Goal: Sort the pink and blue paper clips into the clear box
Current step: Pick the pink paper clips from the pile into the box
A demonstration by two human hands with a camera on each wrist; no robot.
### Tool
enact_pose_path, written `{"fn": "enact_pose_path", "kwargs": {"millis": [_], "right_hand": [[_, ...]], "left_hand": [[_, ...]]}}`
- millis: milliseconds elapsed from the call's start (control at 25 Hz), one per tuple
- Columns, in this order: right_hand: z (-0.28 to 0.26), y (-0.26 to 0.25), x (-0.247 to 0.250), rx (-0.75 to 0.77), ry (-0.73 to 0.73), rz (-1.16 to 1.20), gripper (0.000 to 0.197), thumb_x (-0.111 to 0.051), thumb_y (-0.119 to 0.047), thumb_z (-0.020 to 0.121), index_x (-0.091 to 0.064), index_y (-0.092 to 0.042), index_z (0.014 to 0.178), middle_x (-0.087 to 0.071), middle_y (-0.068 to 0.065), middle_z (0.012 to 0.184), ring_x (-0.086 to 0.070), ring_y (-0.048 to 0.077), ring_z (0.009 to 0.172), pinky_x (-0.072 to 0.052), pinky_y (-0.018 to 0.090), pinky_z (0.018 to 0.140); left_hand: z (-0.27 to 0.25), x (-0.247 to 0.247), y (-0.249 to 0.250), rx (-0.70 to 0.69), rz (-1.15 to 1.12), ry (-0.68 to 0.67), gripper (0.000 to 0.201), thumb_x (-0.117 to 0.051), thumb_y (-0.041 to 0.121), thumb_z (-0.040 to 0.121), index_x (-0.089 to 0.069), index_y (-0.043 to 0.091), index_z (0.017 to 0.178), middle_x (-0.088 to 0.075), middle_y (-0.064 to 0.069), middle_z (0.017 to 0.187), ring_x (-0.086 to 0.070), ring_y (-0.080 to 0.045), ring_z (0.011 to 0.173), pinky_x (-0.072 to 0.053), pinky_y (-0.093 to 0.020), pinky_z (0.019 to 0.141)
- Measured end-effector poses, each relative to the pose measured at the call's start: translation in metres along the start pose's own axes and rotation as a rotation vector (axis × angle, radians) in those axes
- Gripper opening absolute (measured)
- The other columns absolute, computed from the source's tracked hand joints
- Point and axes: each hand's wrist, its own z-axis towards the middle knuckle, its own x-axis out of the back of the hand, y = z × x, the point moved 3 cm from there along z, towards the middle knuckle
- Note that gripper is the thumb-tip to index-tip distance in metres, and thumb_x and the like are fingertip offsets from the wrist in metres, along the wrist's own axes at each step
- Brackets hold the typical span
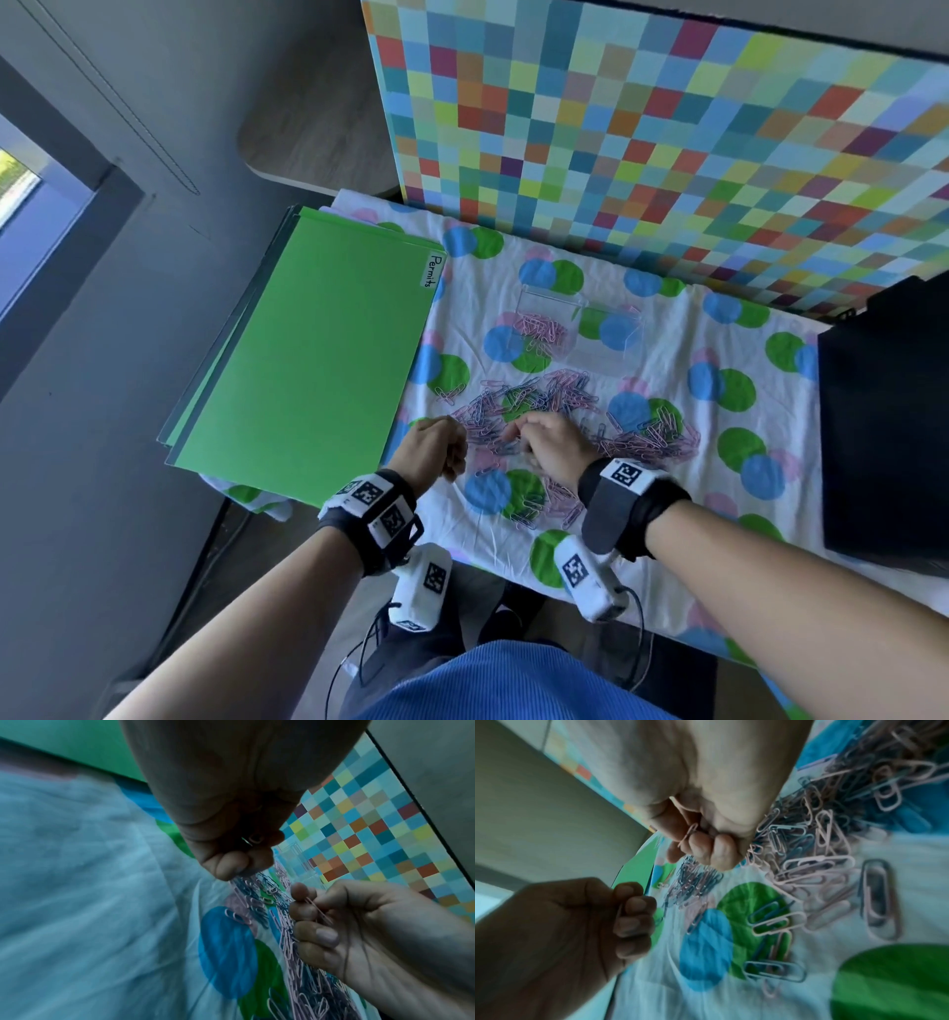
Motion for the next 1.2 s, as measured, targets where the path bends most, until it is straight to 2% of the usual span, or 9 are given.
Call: {"fn": "enact_pose_path", "kwargs": {"millis": [200, 280, 400, 560, 640, 840, 960, 1080, 1200], "right_hand": [[-0.007, -0.008, 0.002, -0.165, 0.022, 0.469, 0.022, -0.041, -0.007, 0.089, -0.053, -0.007, 0.07, -0.047, 0.006, 0.061, -0.039, 0.015, 0.042, -0.025, 0.021, 0.039], [-0.007, -0.006, 0.004, -0.131, 0.012, 0.239, 0.02, -0.05, -0.012, 0.09, -0.055, -0.011, 0.07, -0.052, 0.002, 0.061, -0.048, 0.012, 0.043, -0.034, 0.021, 0.04], [-0.008, -0.005, 0.001, 0.019, 0.038, -0.286, 0.01, -0.062, -0.023, 0.085, -0.063, -0.022, 0.075, -0.063, -0.007, 0.071, -0.061, 0.013, 0.066, -0.052, 0.029, 0.064], [-0.014, -0.006, -0.006, 0.164, 0.025, -0.48, 0.005, -0.064, -0.024, 0.084, -0.064, -0.02, 0.082, -0.056, -0.009, 0.067, -0.057, 0.017, 0.065, -0.047, 0.027, 0.057], [-0.016, -0.009, -0.013, 0.266, -0.013, -0.614, 0.008, -0.058, -0.024, 0.087, -0.062, -0.017, 0.09, -0.058, -0.003, 0.08, -0.057, 0.02, 0.073, -0.048, 0.03, 0.063], [-0.011, -0.006, -0.034, 0.335, -0.107, -0.839, 0.013, -0.051, -0.029, 0.091, -0.055, -0.021, 0.1, -0.056, 0.0, 0.101, -0.061, 0.024, 0.083, -0.053, 0.035, 0.071], [-0.007, -0.002, -0.04, 0.296, -0.136, -0.882, 0.01, -0.046, -0.021, 0.095, -0.053, -0.024, 0.101, -0.055, -0.002, 0.103, -0.063, 0.024, 0.08, -0.055, 0.037, 0.069], [-0.009, -0.005, -0.036, 0.261, -0.141, -0.849, 0.01, -0.039, -0.023, 0.098, -0.048, -0.02, 0.101, -0.052, -0.001, 0.103, -0.06, 0.023, 0.078, -0.054, 0.04, 0.071], [-0.013, -0.023, -0.029, 0.32, -0.076, -0.668, 0.013, -0.04, -0.026, 0.096, -0.047, -0.015, 0.093, -0.05, 0.002, 0.097, -0.056, 0.026, 0.078, -0.049, 0.038, 0.067]], "left_hand": [[0.001, -0.01, 0.004, -0.058, 0.136, -0.046, 0.028, -0.041, 0.004, 0.088, -0.052, 0.009, 0.063, -0.049, -0.004, 0.059, -0.043, -0.018, 0.054, -0.038, -0.026, 0.051], [0.001, -0.013, 0.004, -0.18, 0.44, 0.037, 0.016, -0.051, 0.018, 0.089, -0.058, 0.013, 0.076, -0.052, 0.004, 0.066, -0.046, -0.015, 0.06, -0.04, -0.025, 0.056], [-0.005, -0.018, 0.006, -0.352, 0.961, 0.06, 0.015, -0.055, 0.027, 0.092, -0.061, 0.019, 0.103, -0.054, 0.008, 0.098, -0.056, -0.013, 0.082, -0.051, -0.027, 0.071], [-0.004, -0.015, 0.004, -0.402, 1.106, 0.054, 0.018, -0.047, 0.03, 0.096, -0.059, 0.019, 0.102, -0.053, 0.003, 0.107, -0.059, -0.017, 0.088, -0.054, -0.032, 0.071], [-0.003, -0.013, -0.001, -0.37, 1.116, 0.07, 0.019, -0.043, 0.03, 0.098, -0.056, 0.018, 0.103, -0.051, 0.002, 0.105, -0.058, -0.018, 0.085, -0.054, -0.033, 0.069], [-0.004, 0.004, -0.006, -0.308, 0.738, 0.214, 0.007, -0.053, 0.017, 0.091, -0.059, 0.017, 0.093, -0.064, 0.002, 0.09, -0.061, -0.017, 0.079, -0.05, -0.028, 0.072], [0.0, 0.015, -0.002, -0.227, 0.545, 0.302, 0.02, -0.054, 0.008, 0.088, -0.066, 0.016, 0.102, -0.066, 0.001, 0.083, -0.058, -0.016, 0.069, -0.047, -0.024, 0.067], [0.005, 0.017, -0.002, -0.03, -0.04, 0.24, 0.026, -0.04, -0.002, 0.088, -0.064, 0.006, 0.084, -0.054, -0.006, 0.064, -0.044, -0.019, 0.055, -0.038, -0.026, 0.051], [0.008, 0.013, -0.002, 0.152, -0.497, 0.263, 0.023, -0.04, 0.003, 0.087, -0.055, 0.005, 0.071, -0.052, -0.008, 0.056, -0.047, -0.021, 0.052, -0.035, -0.026, 0.049]]}}
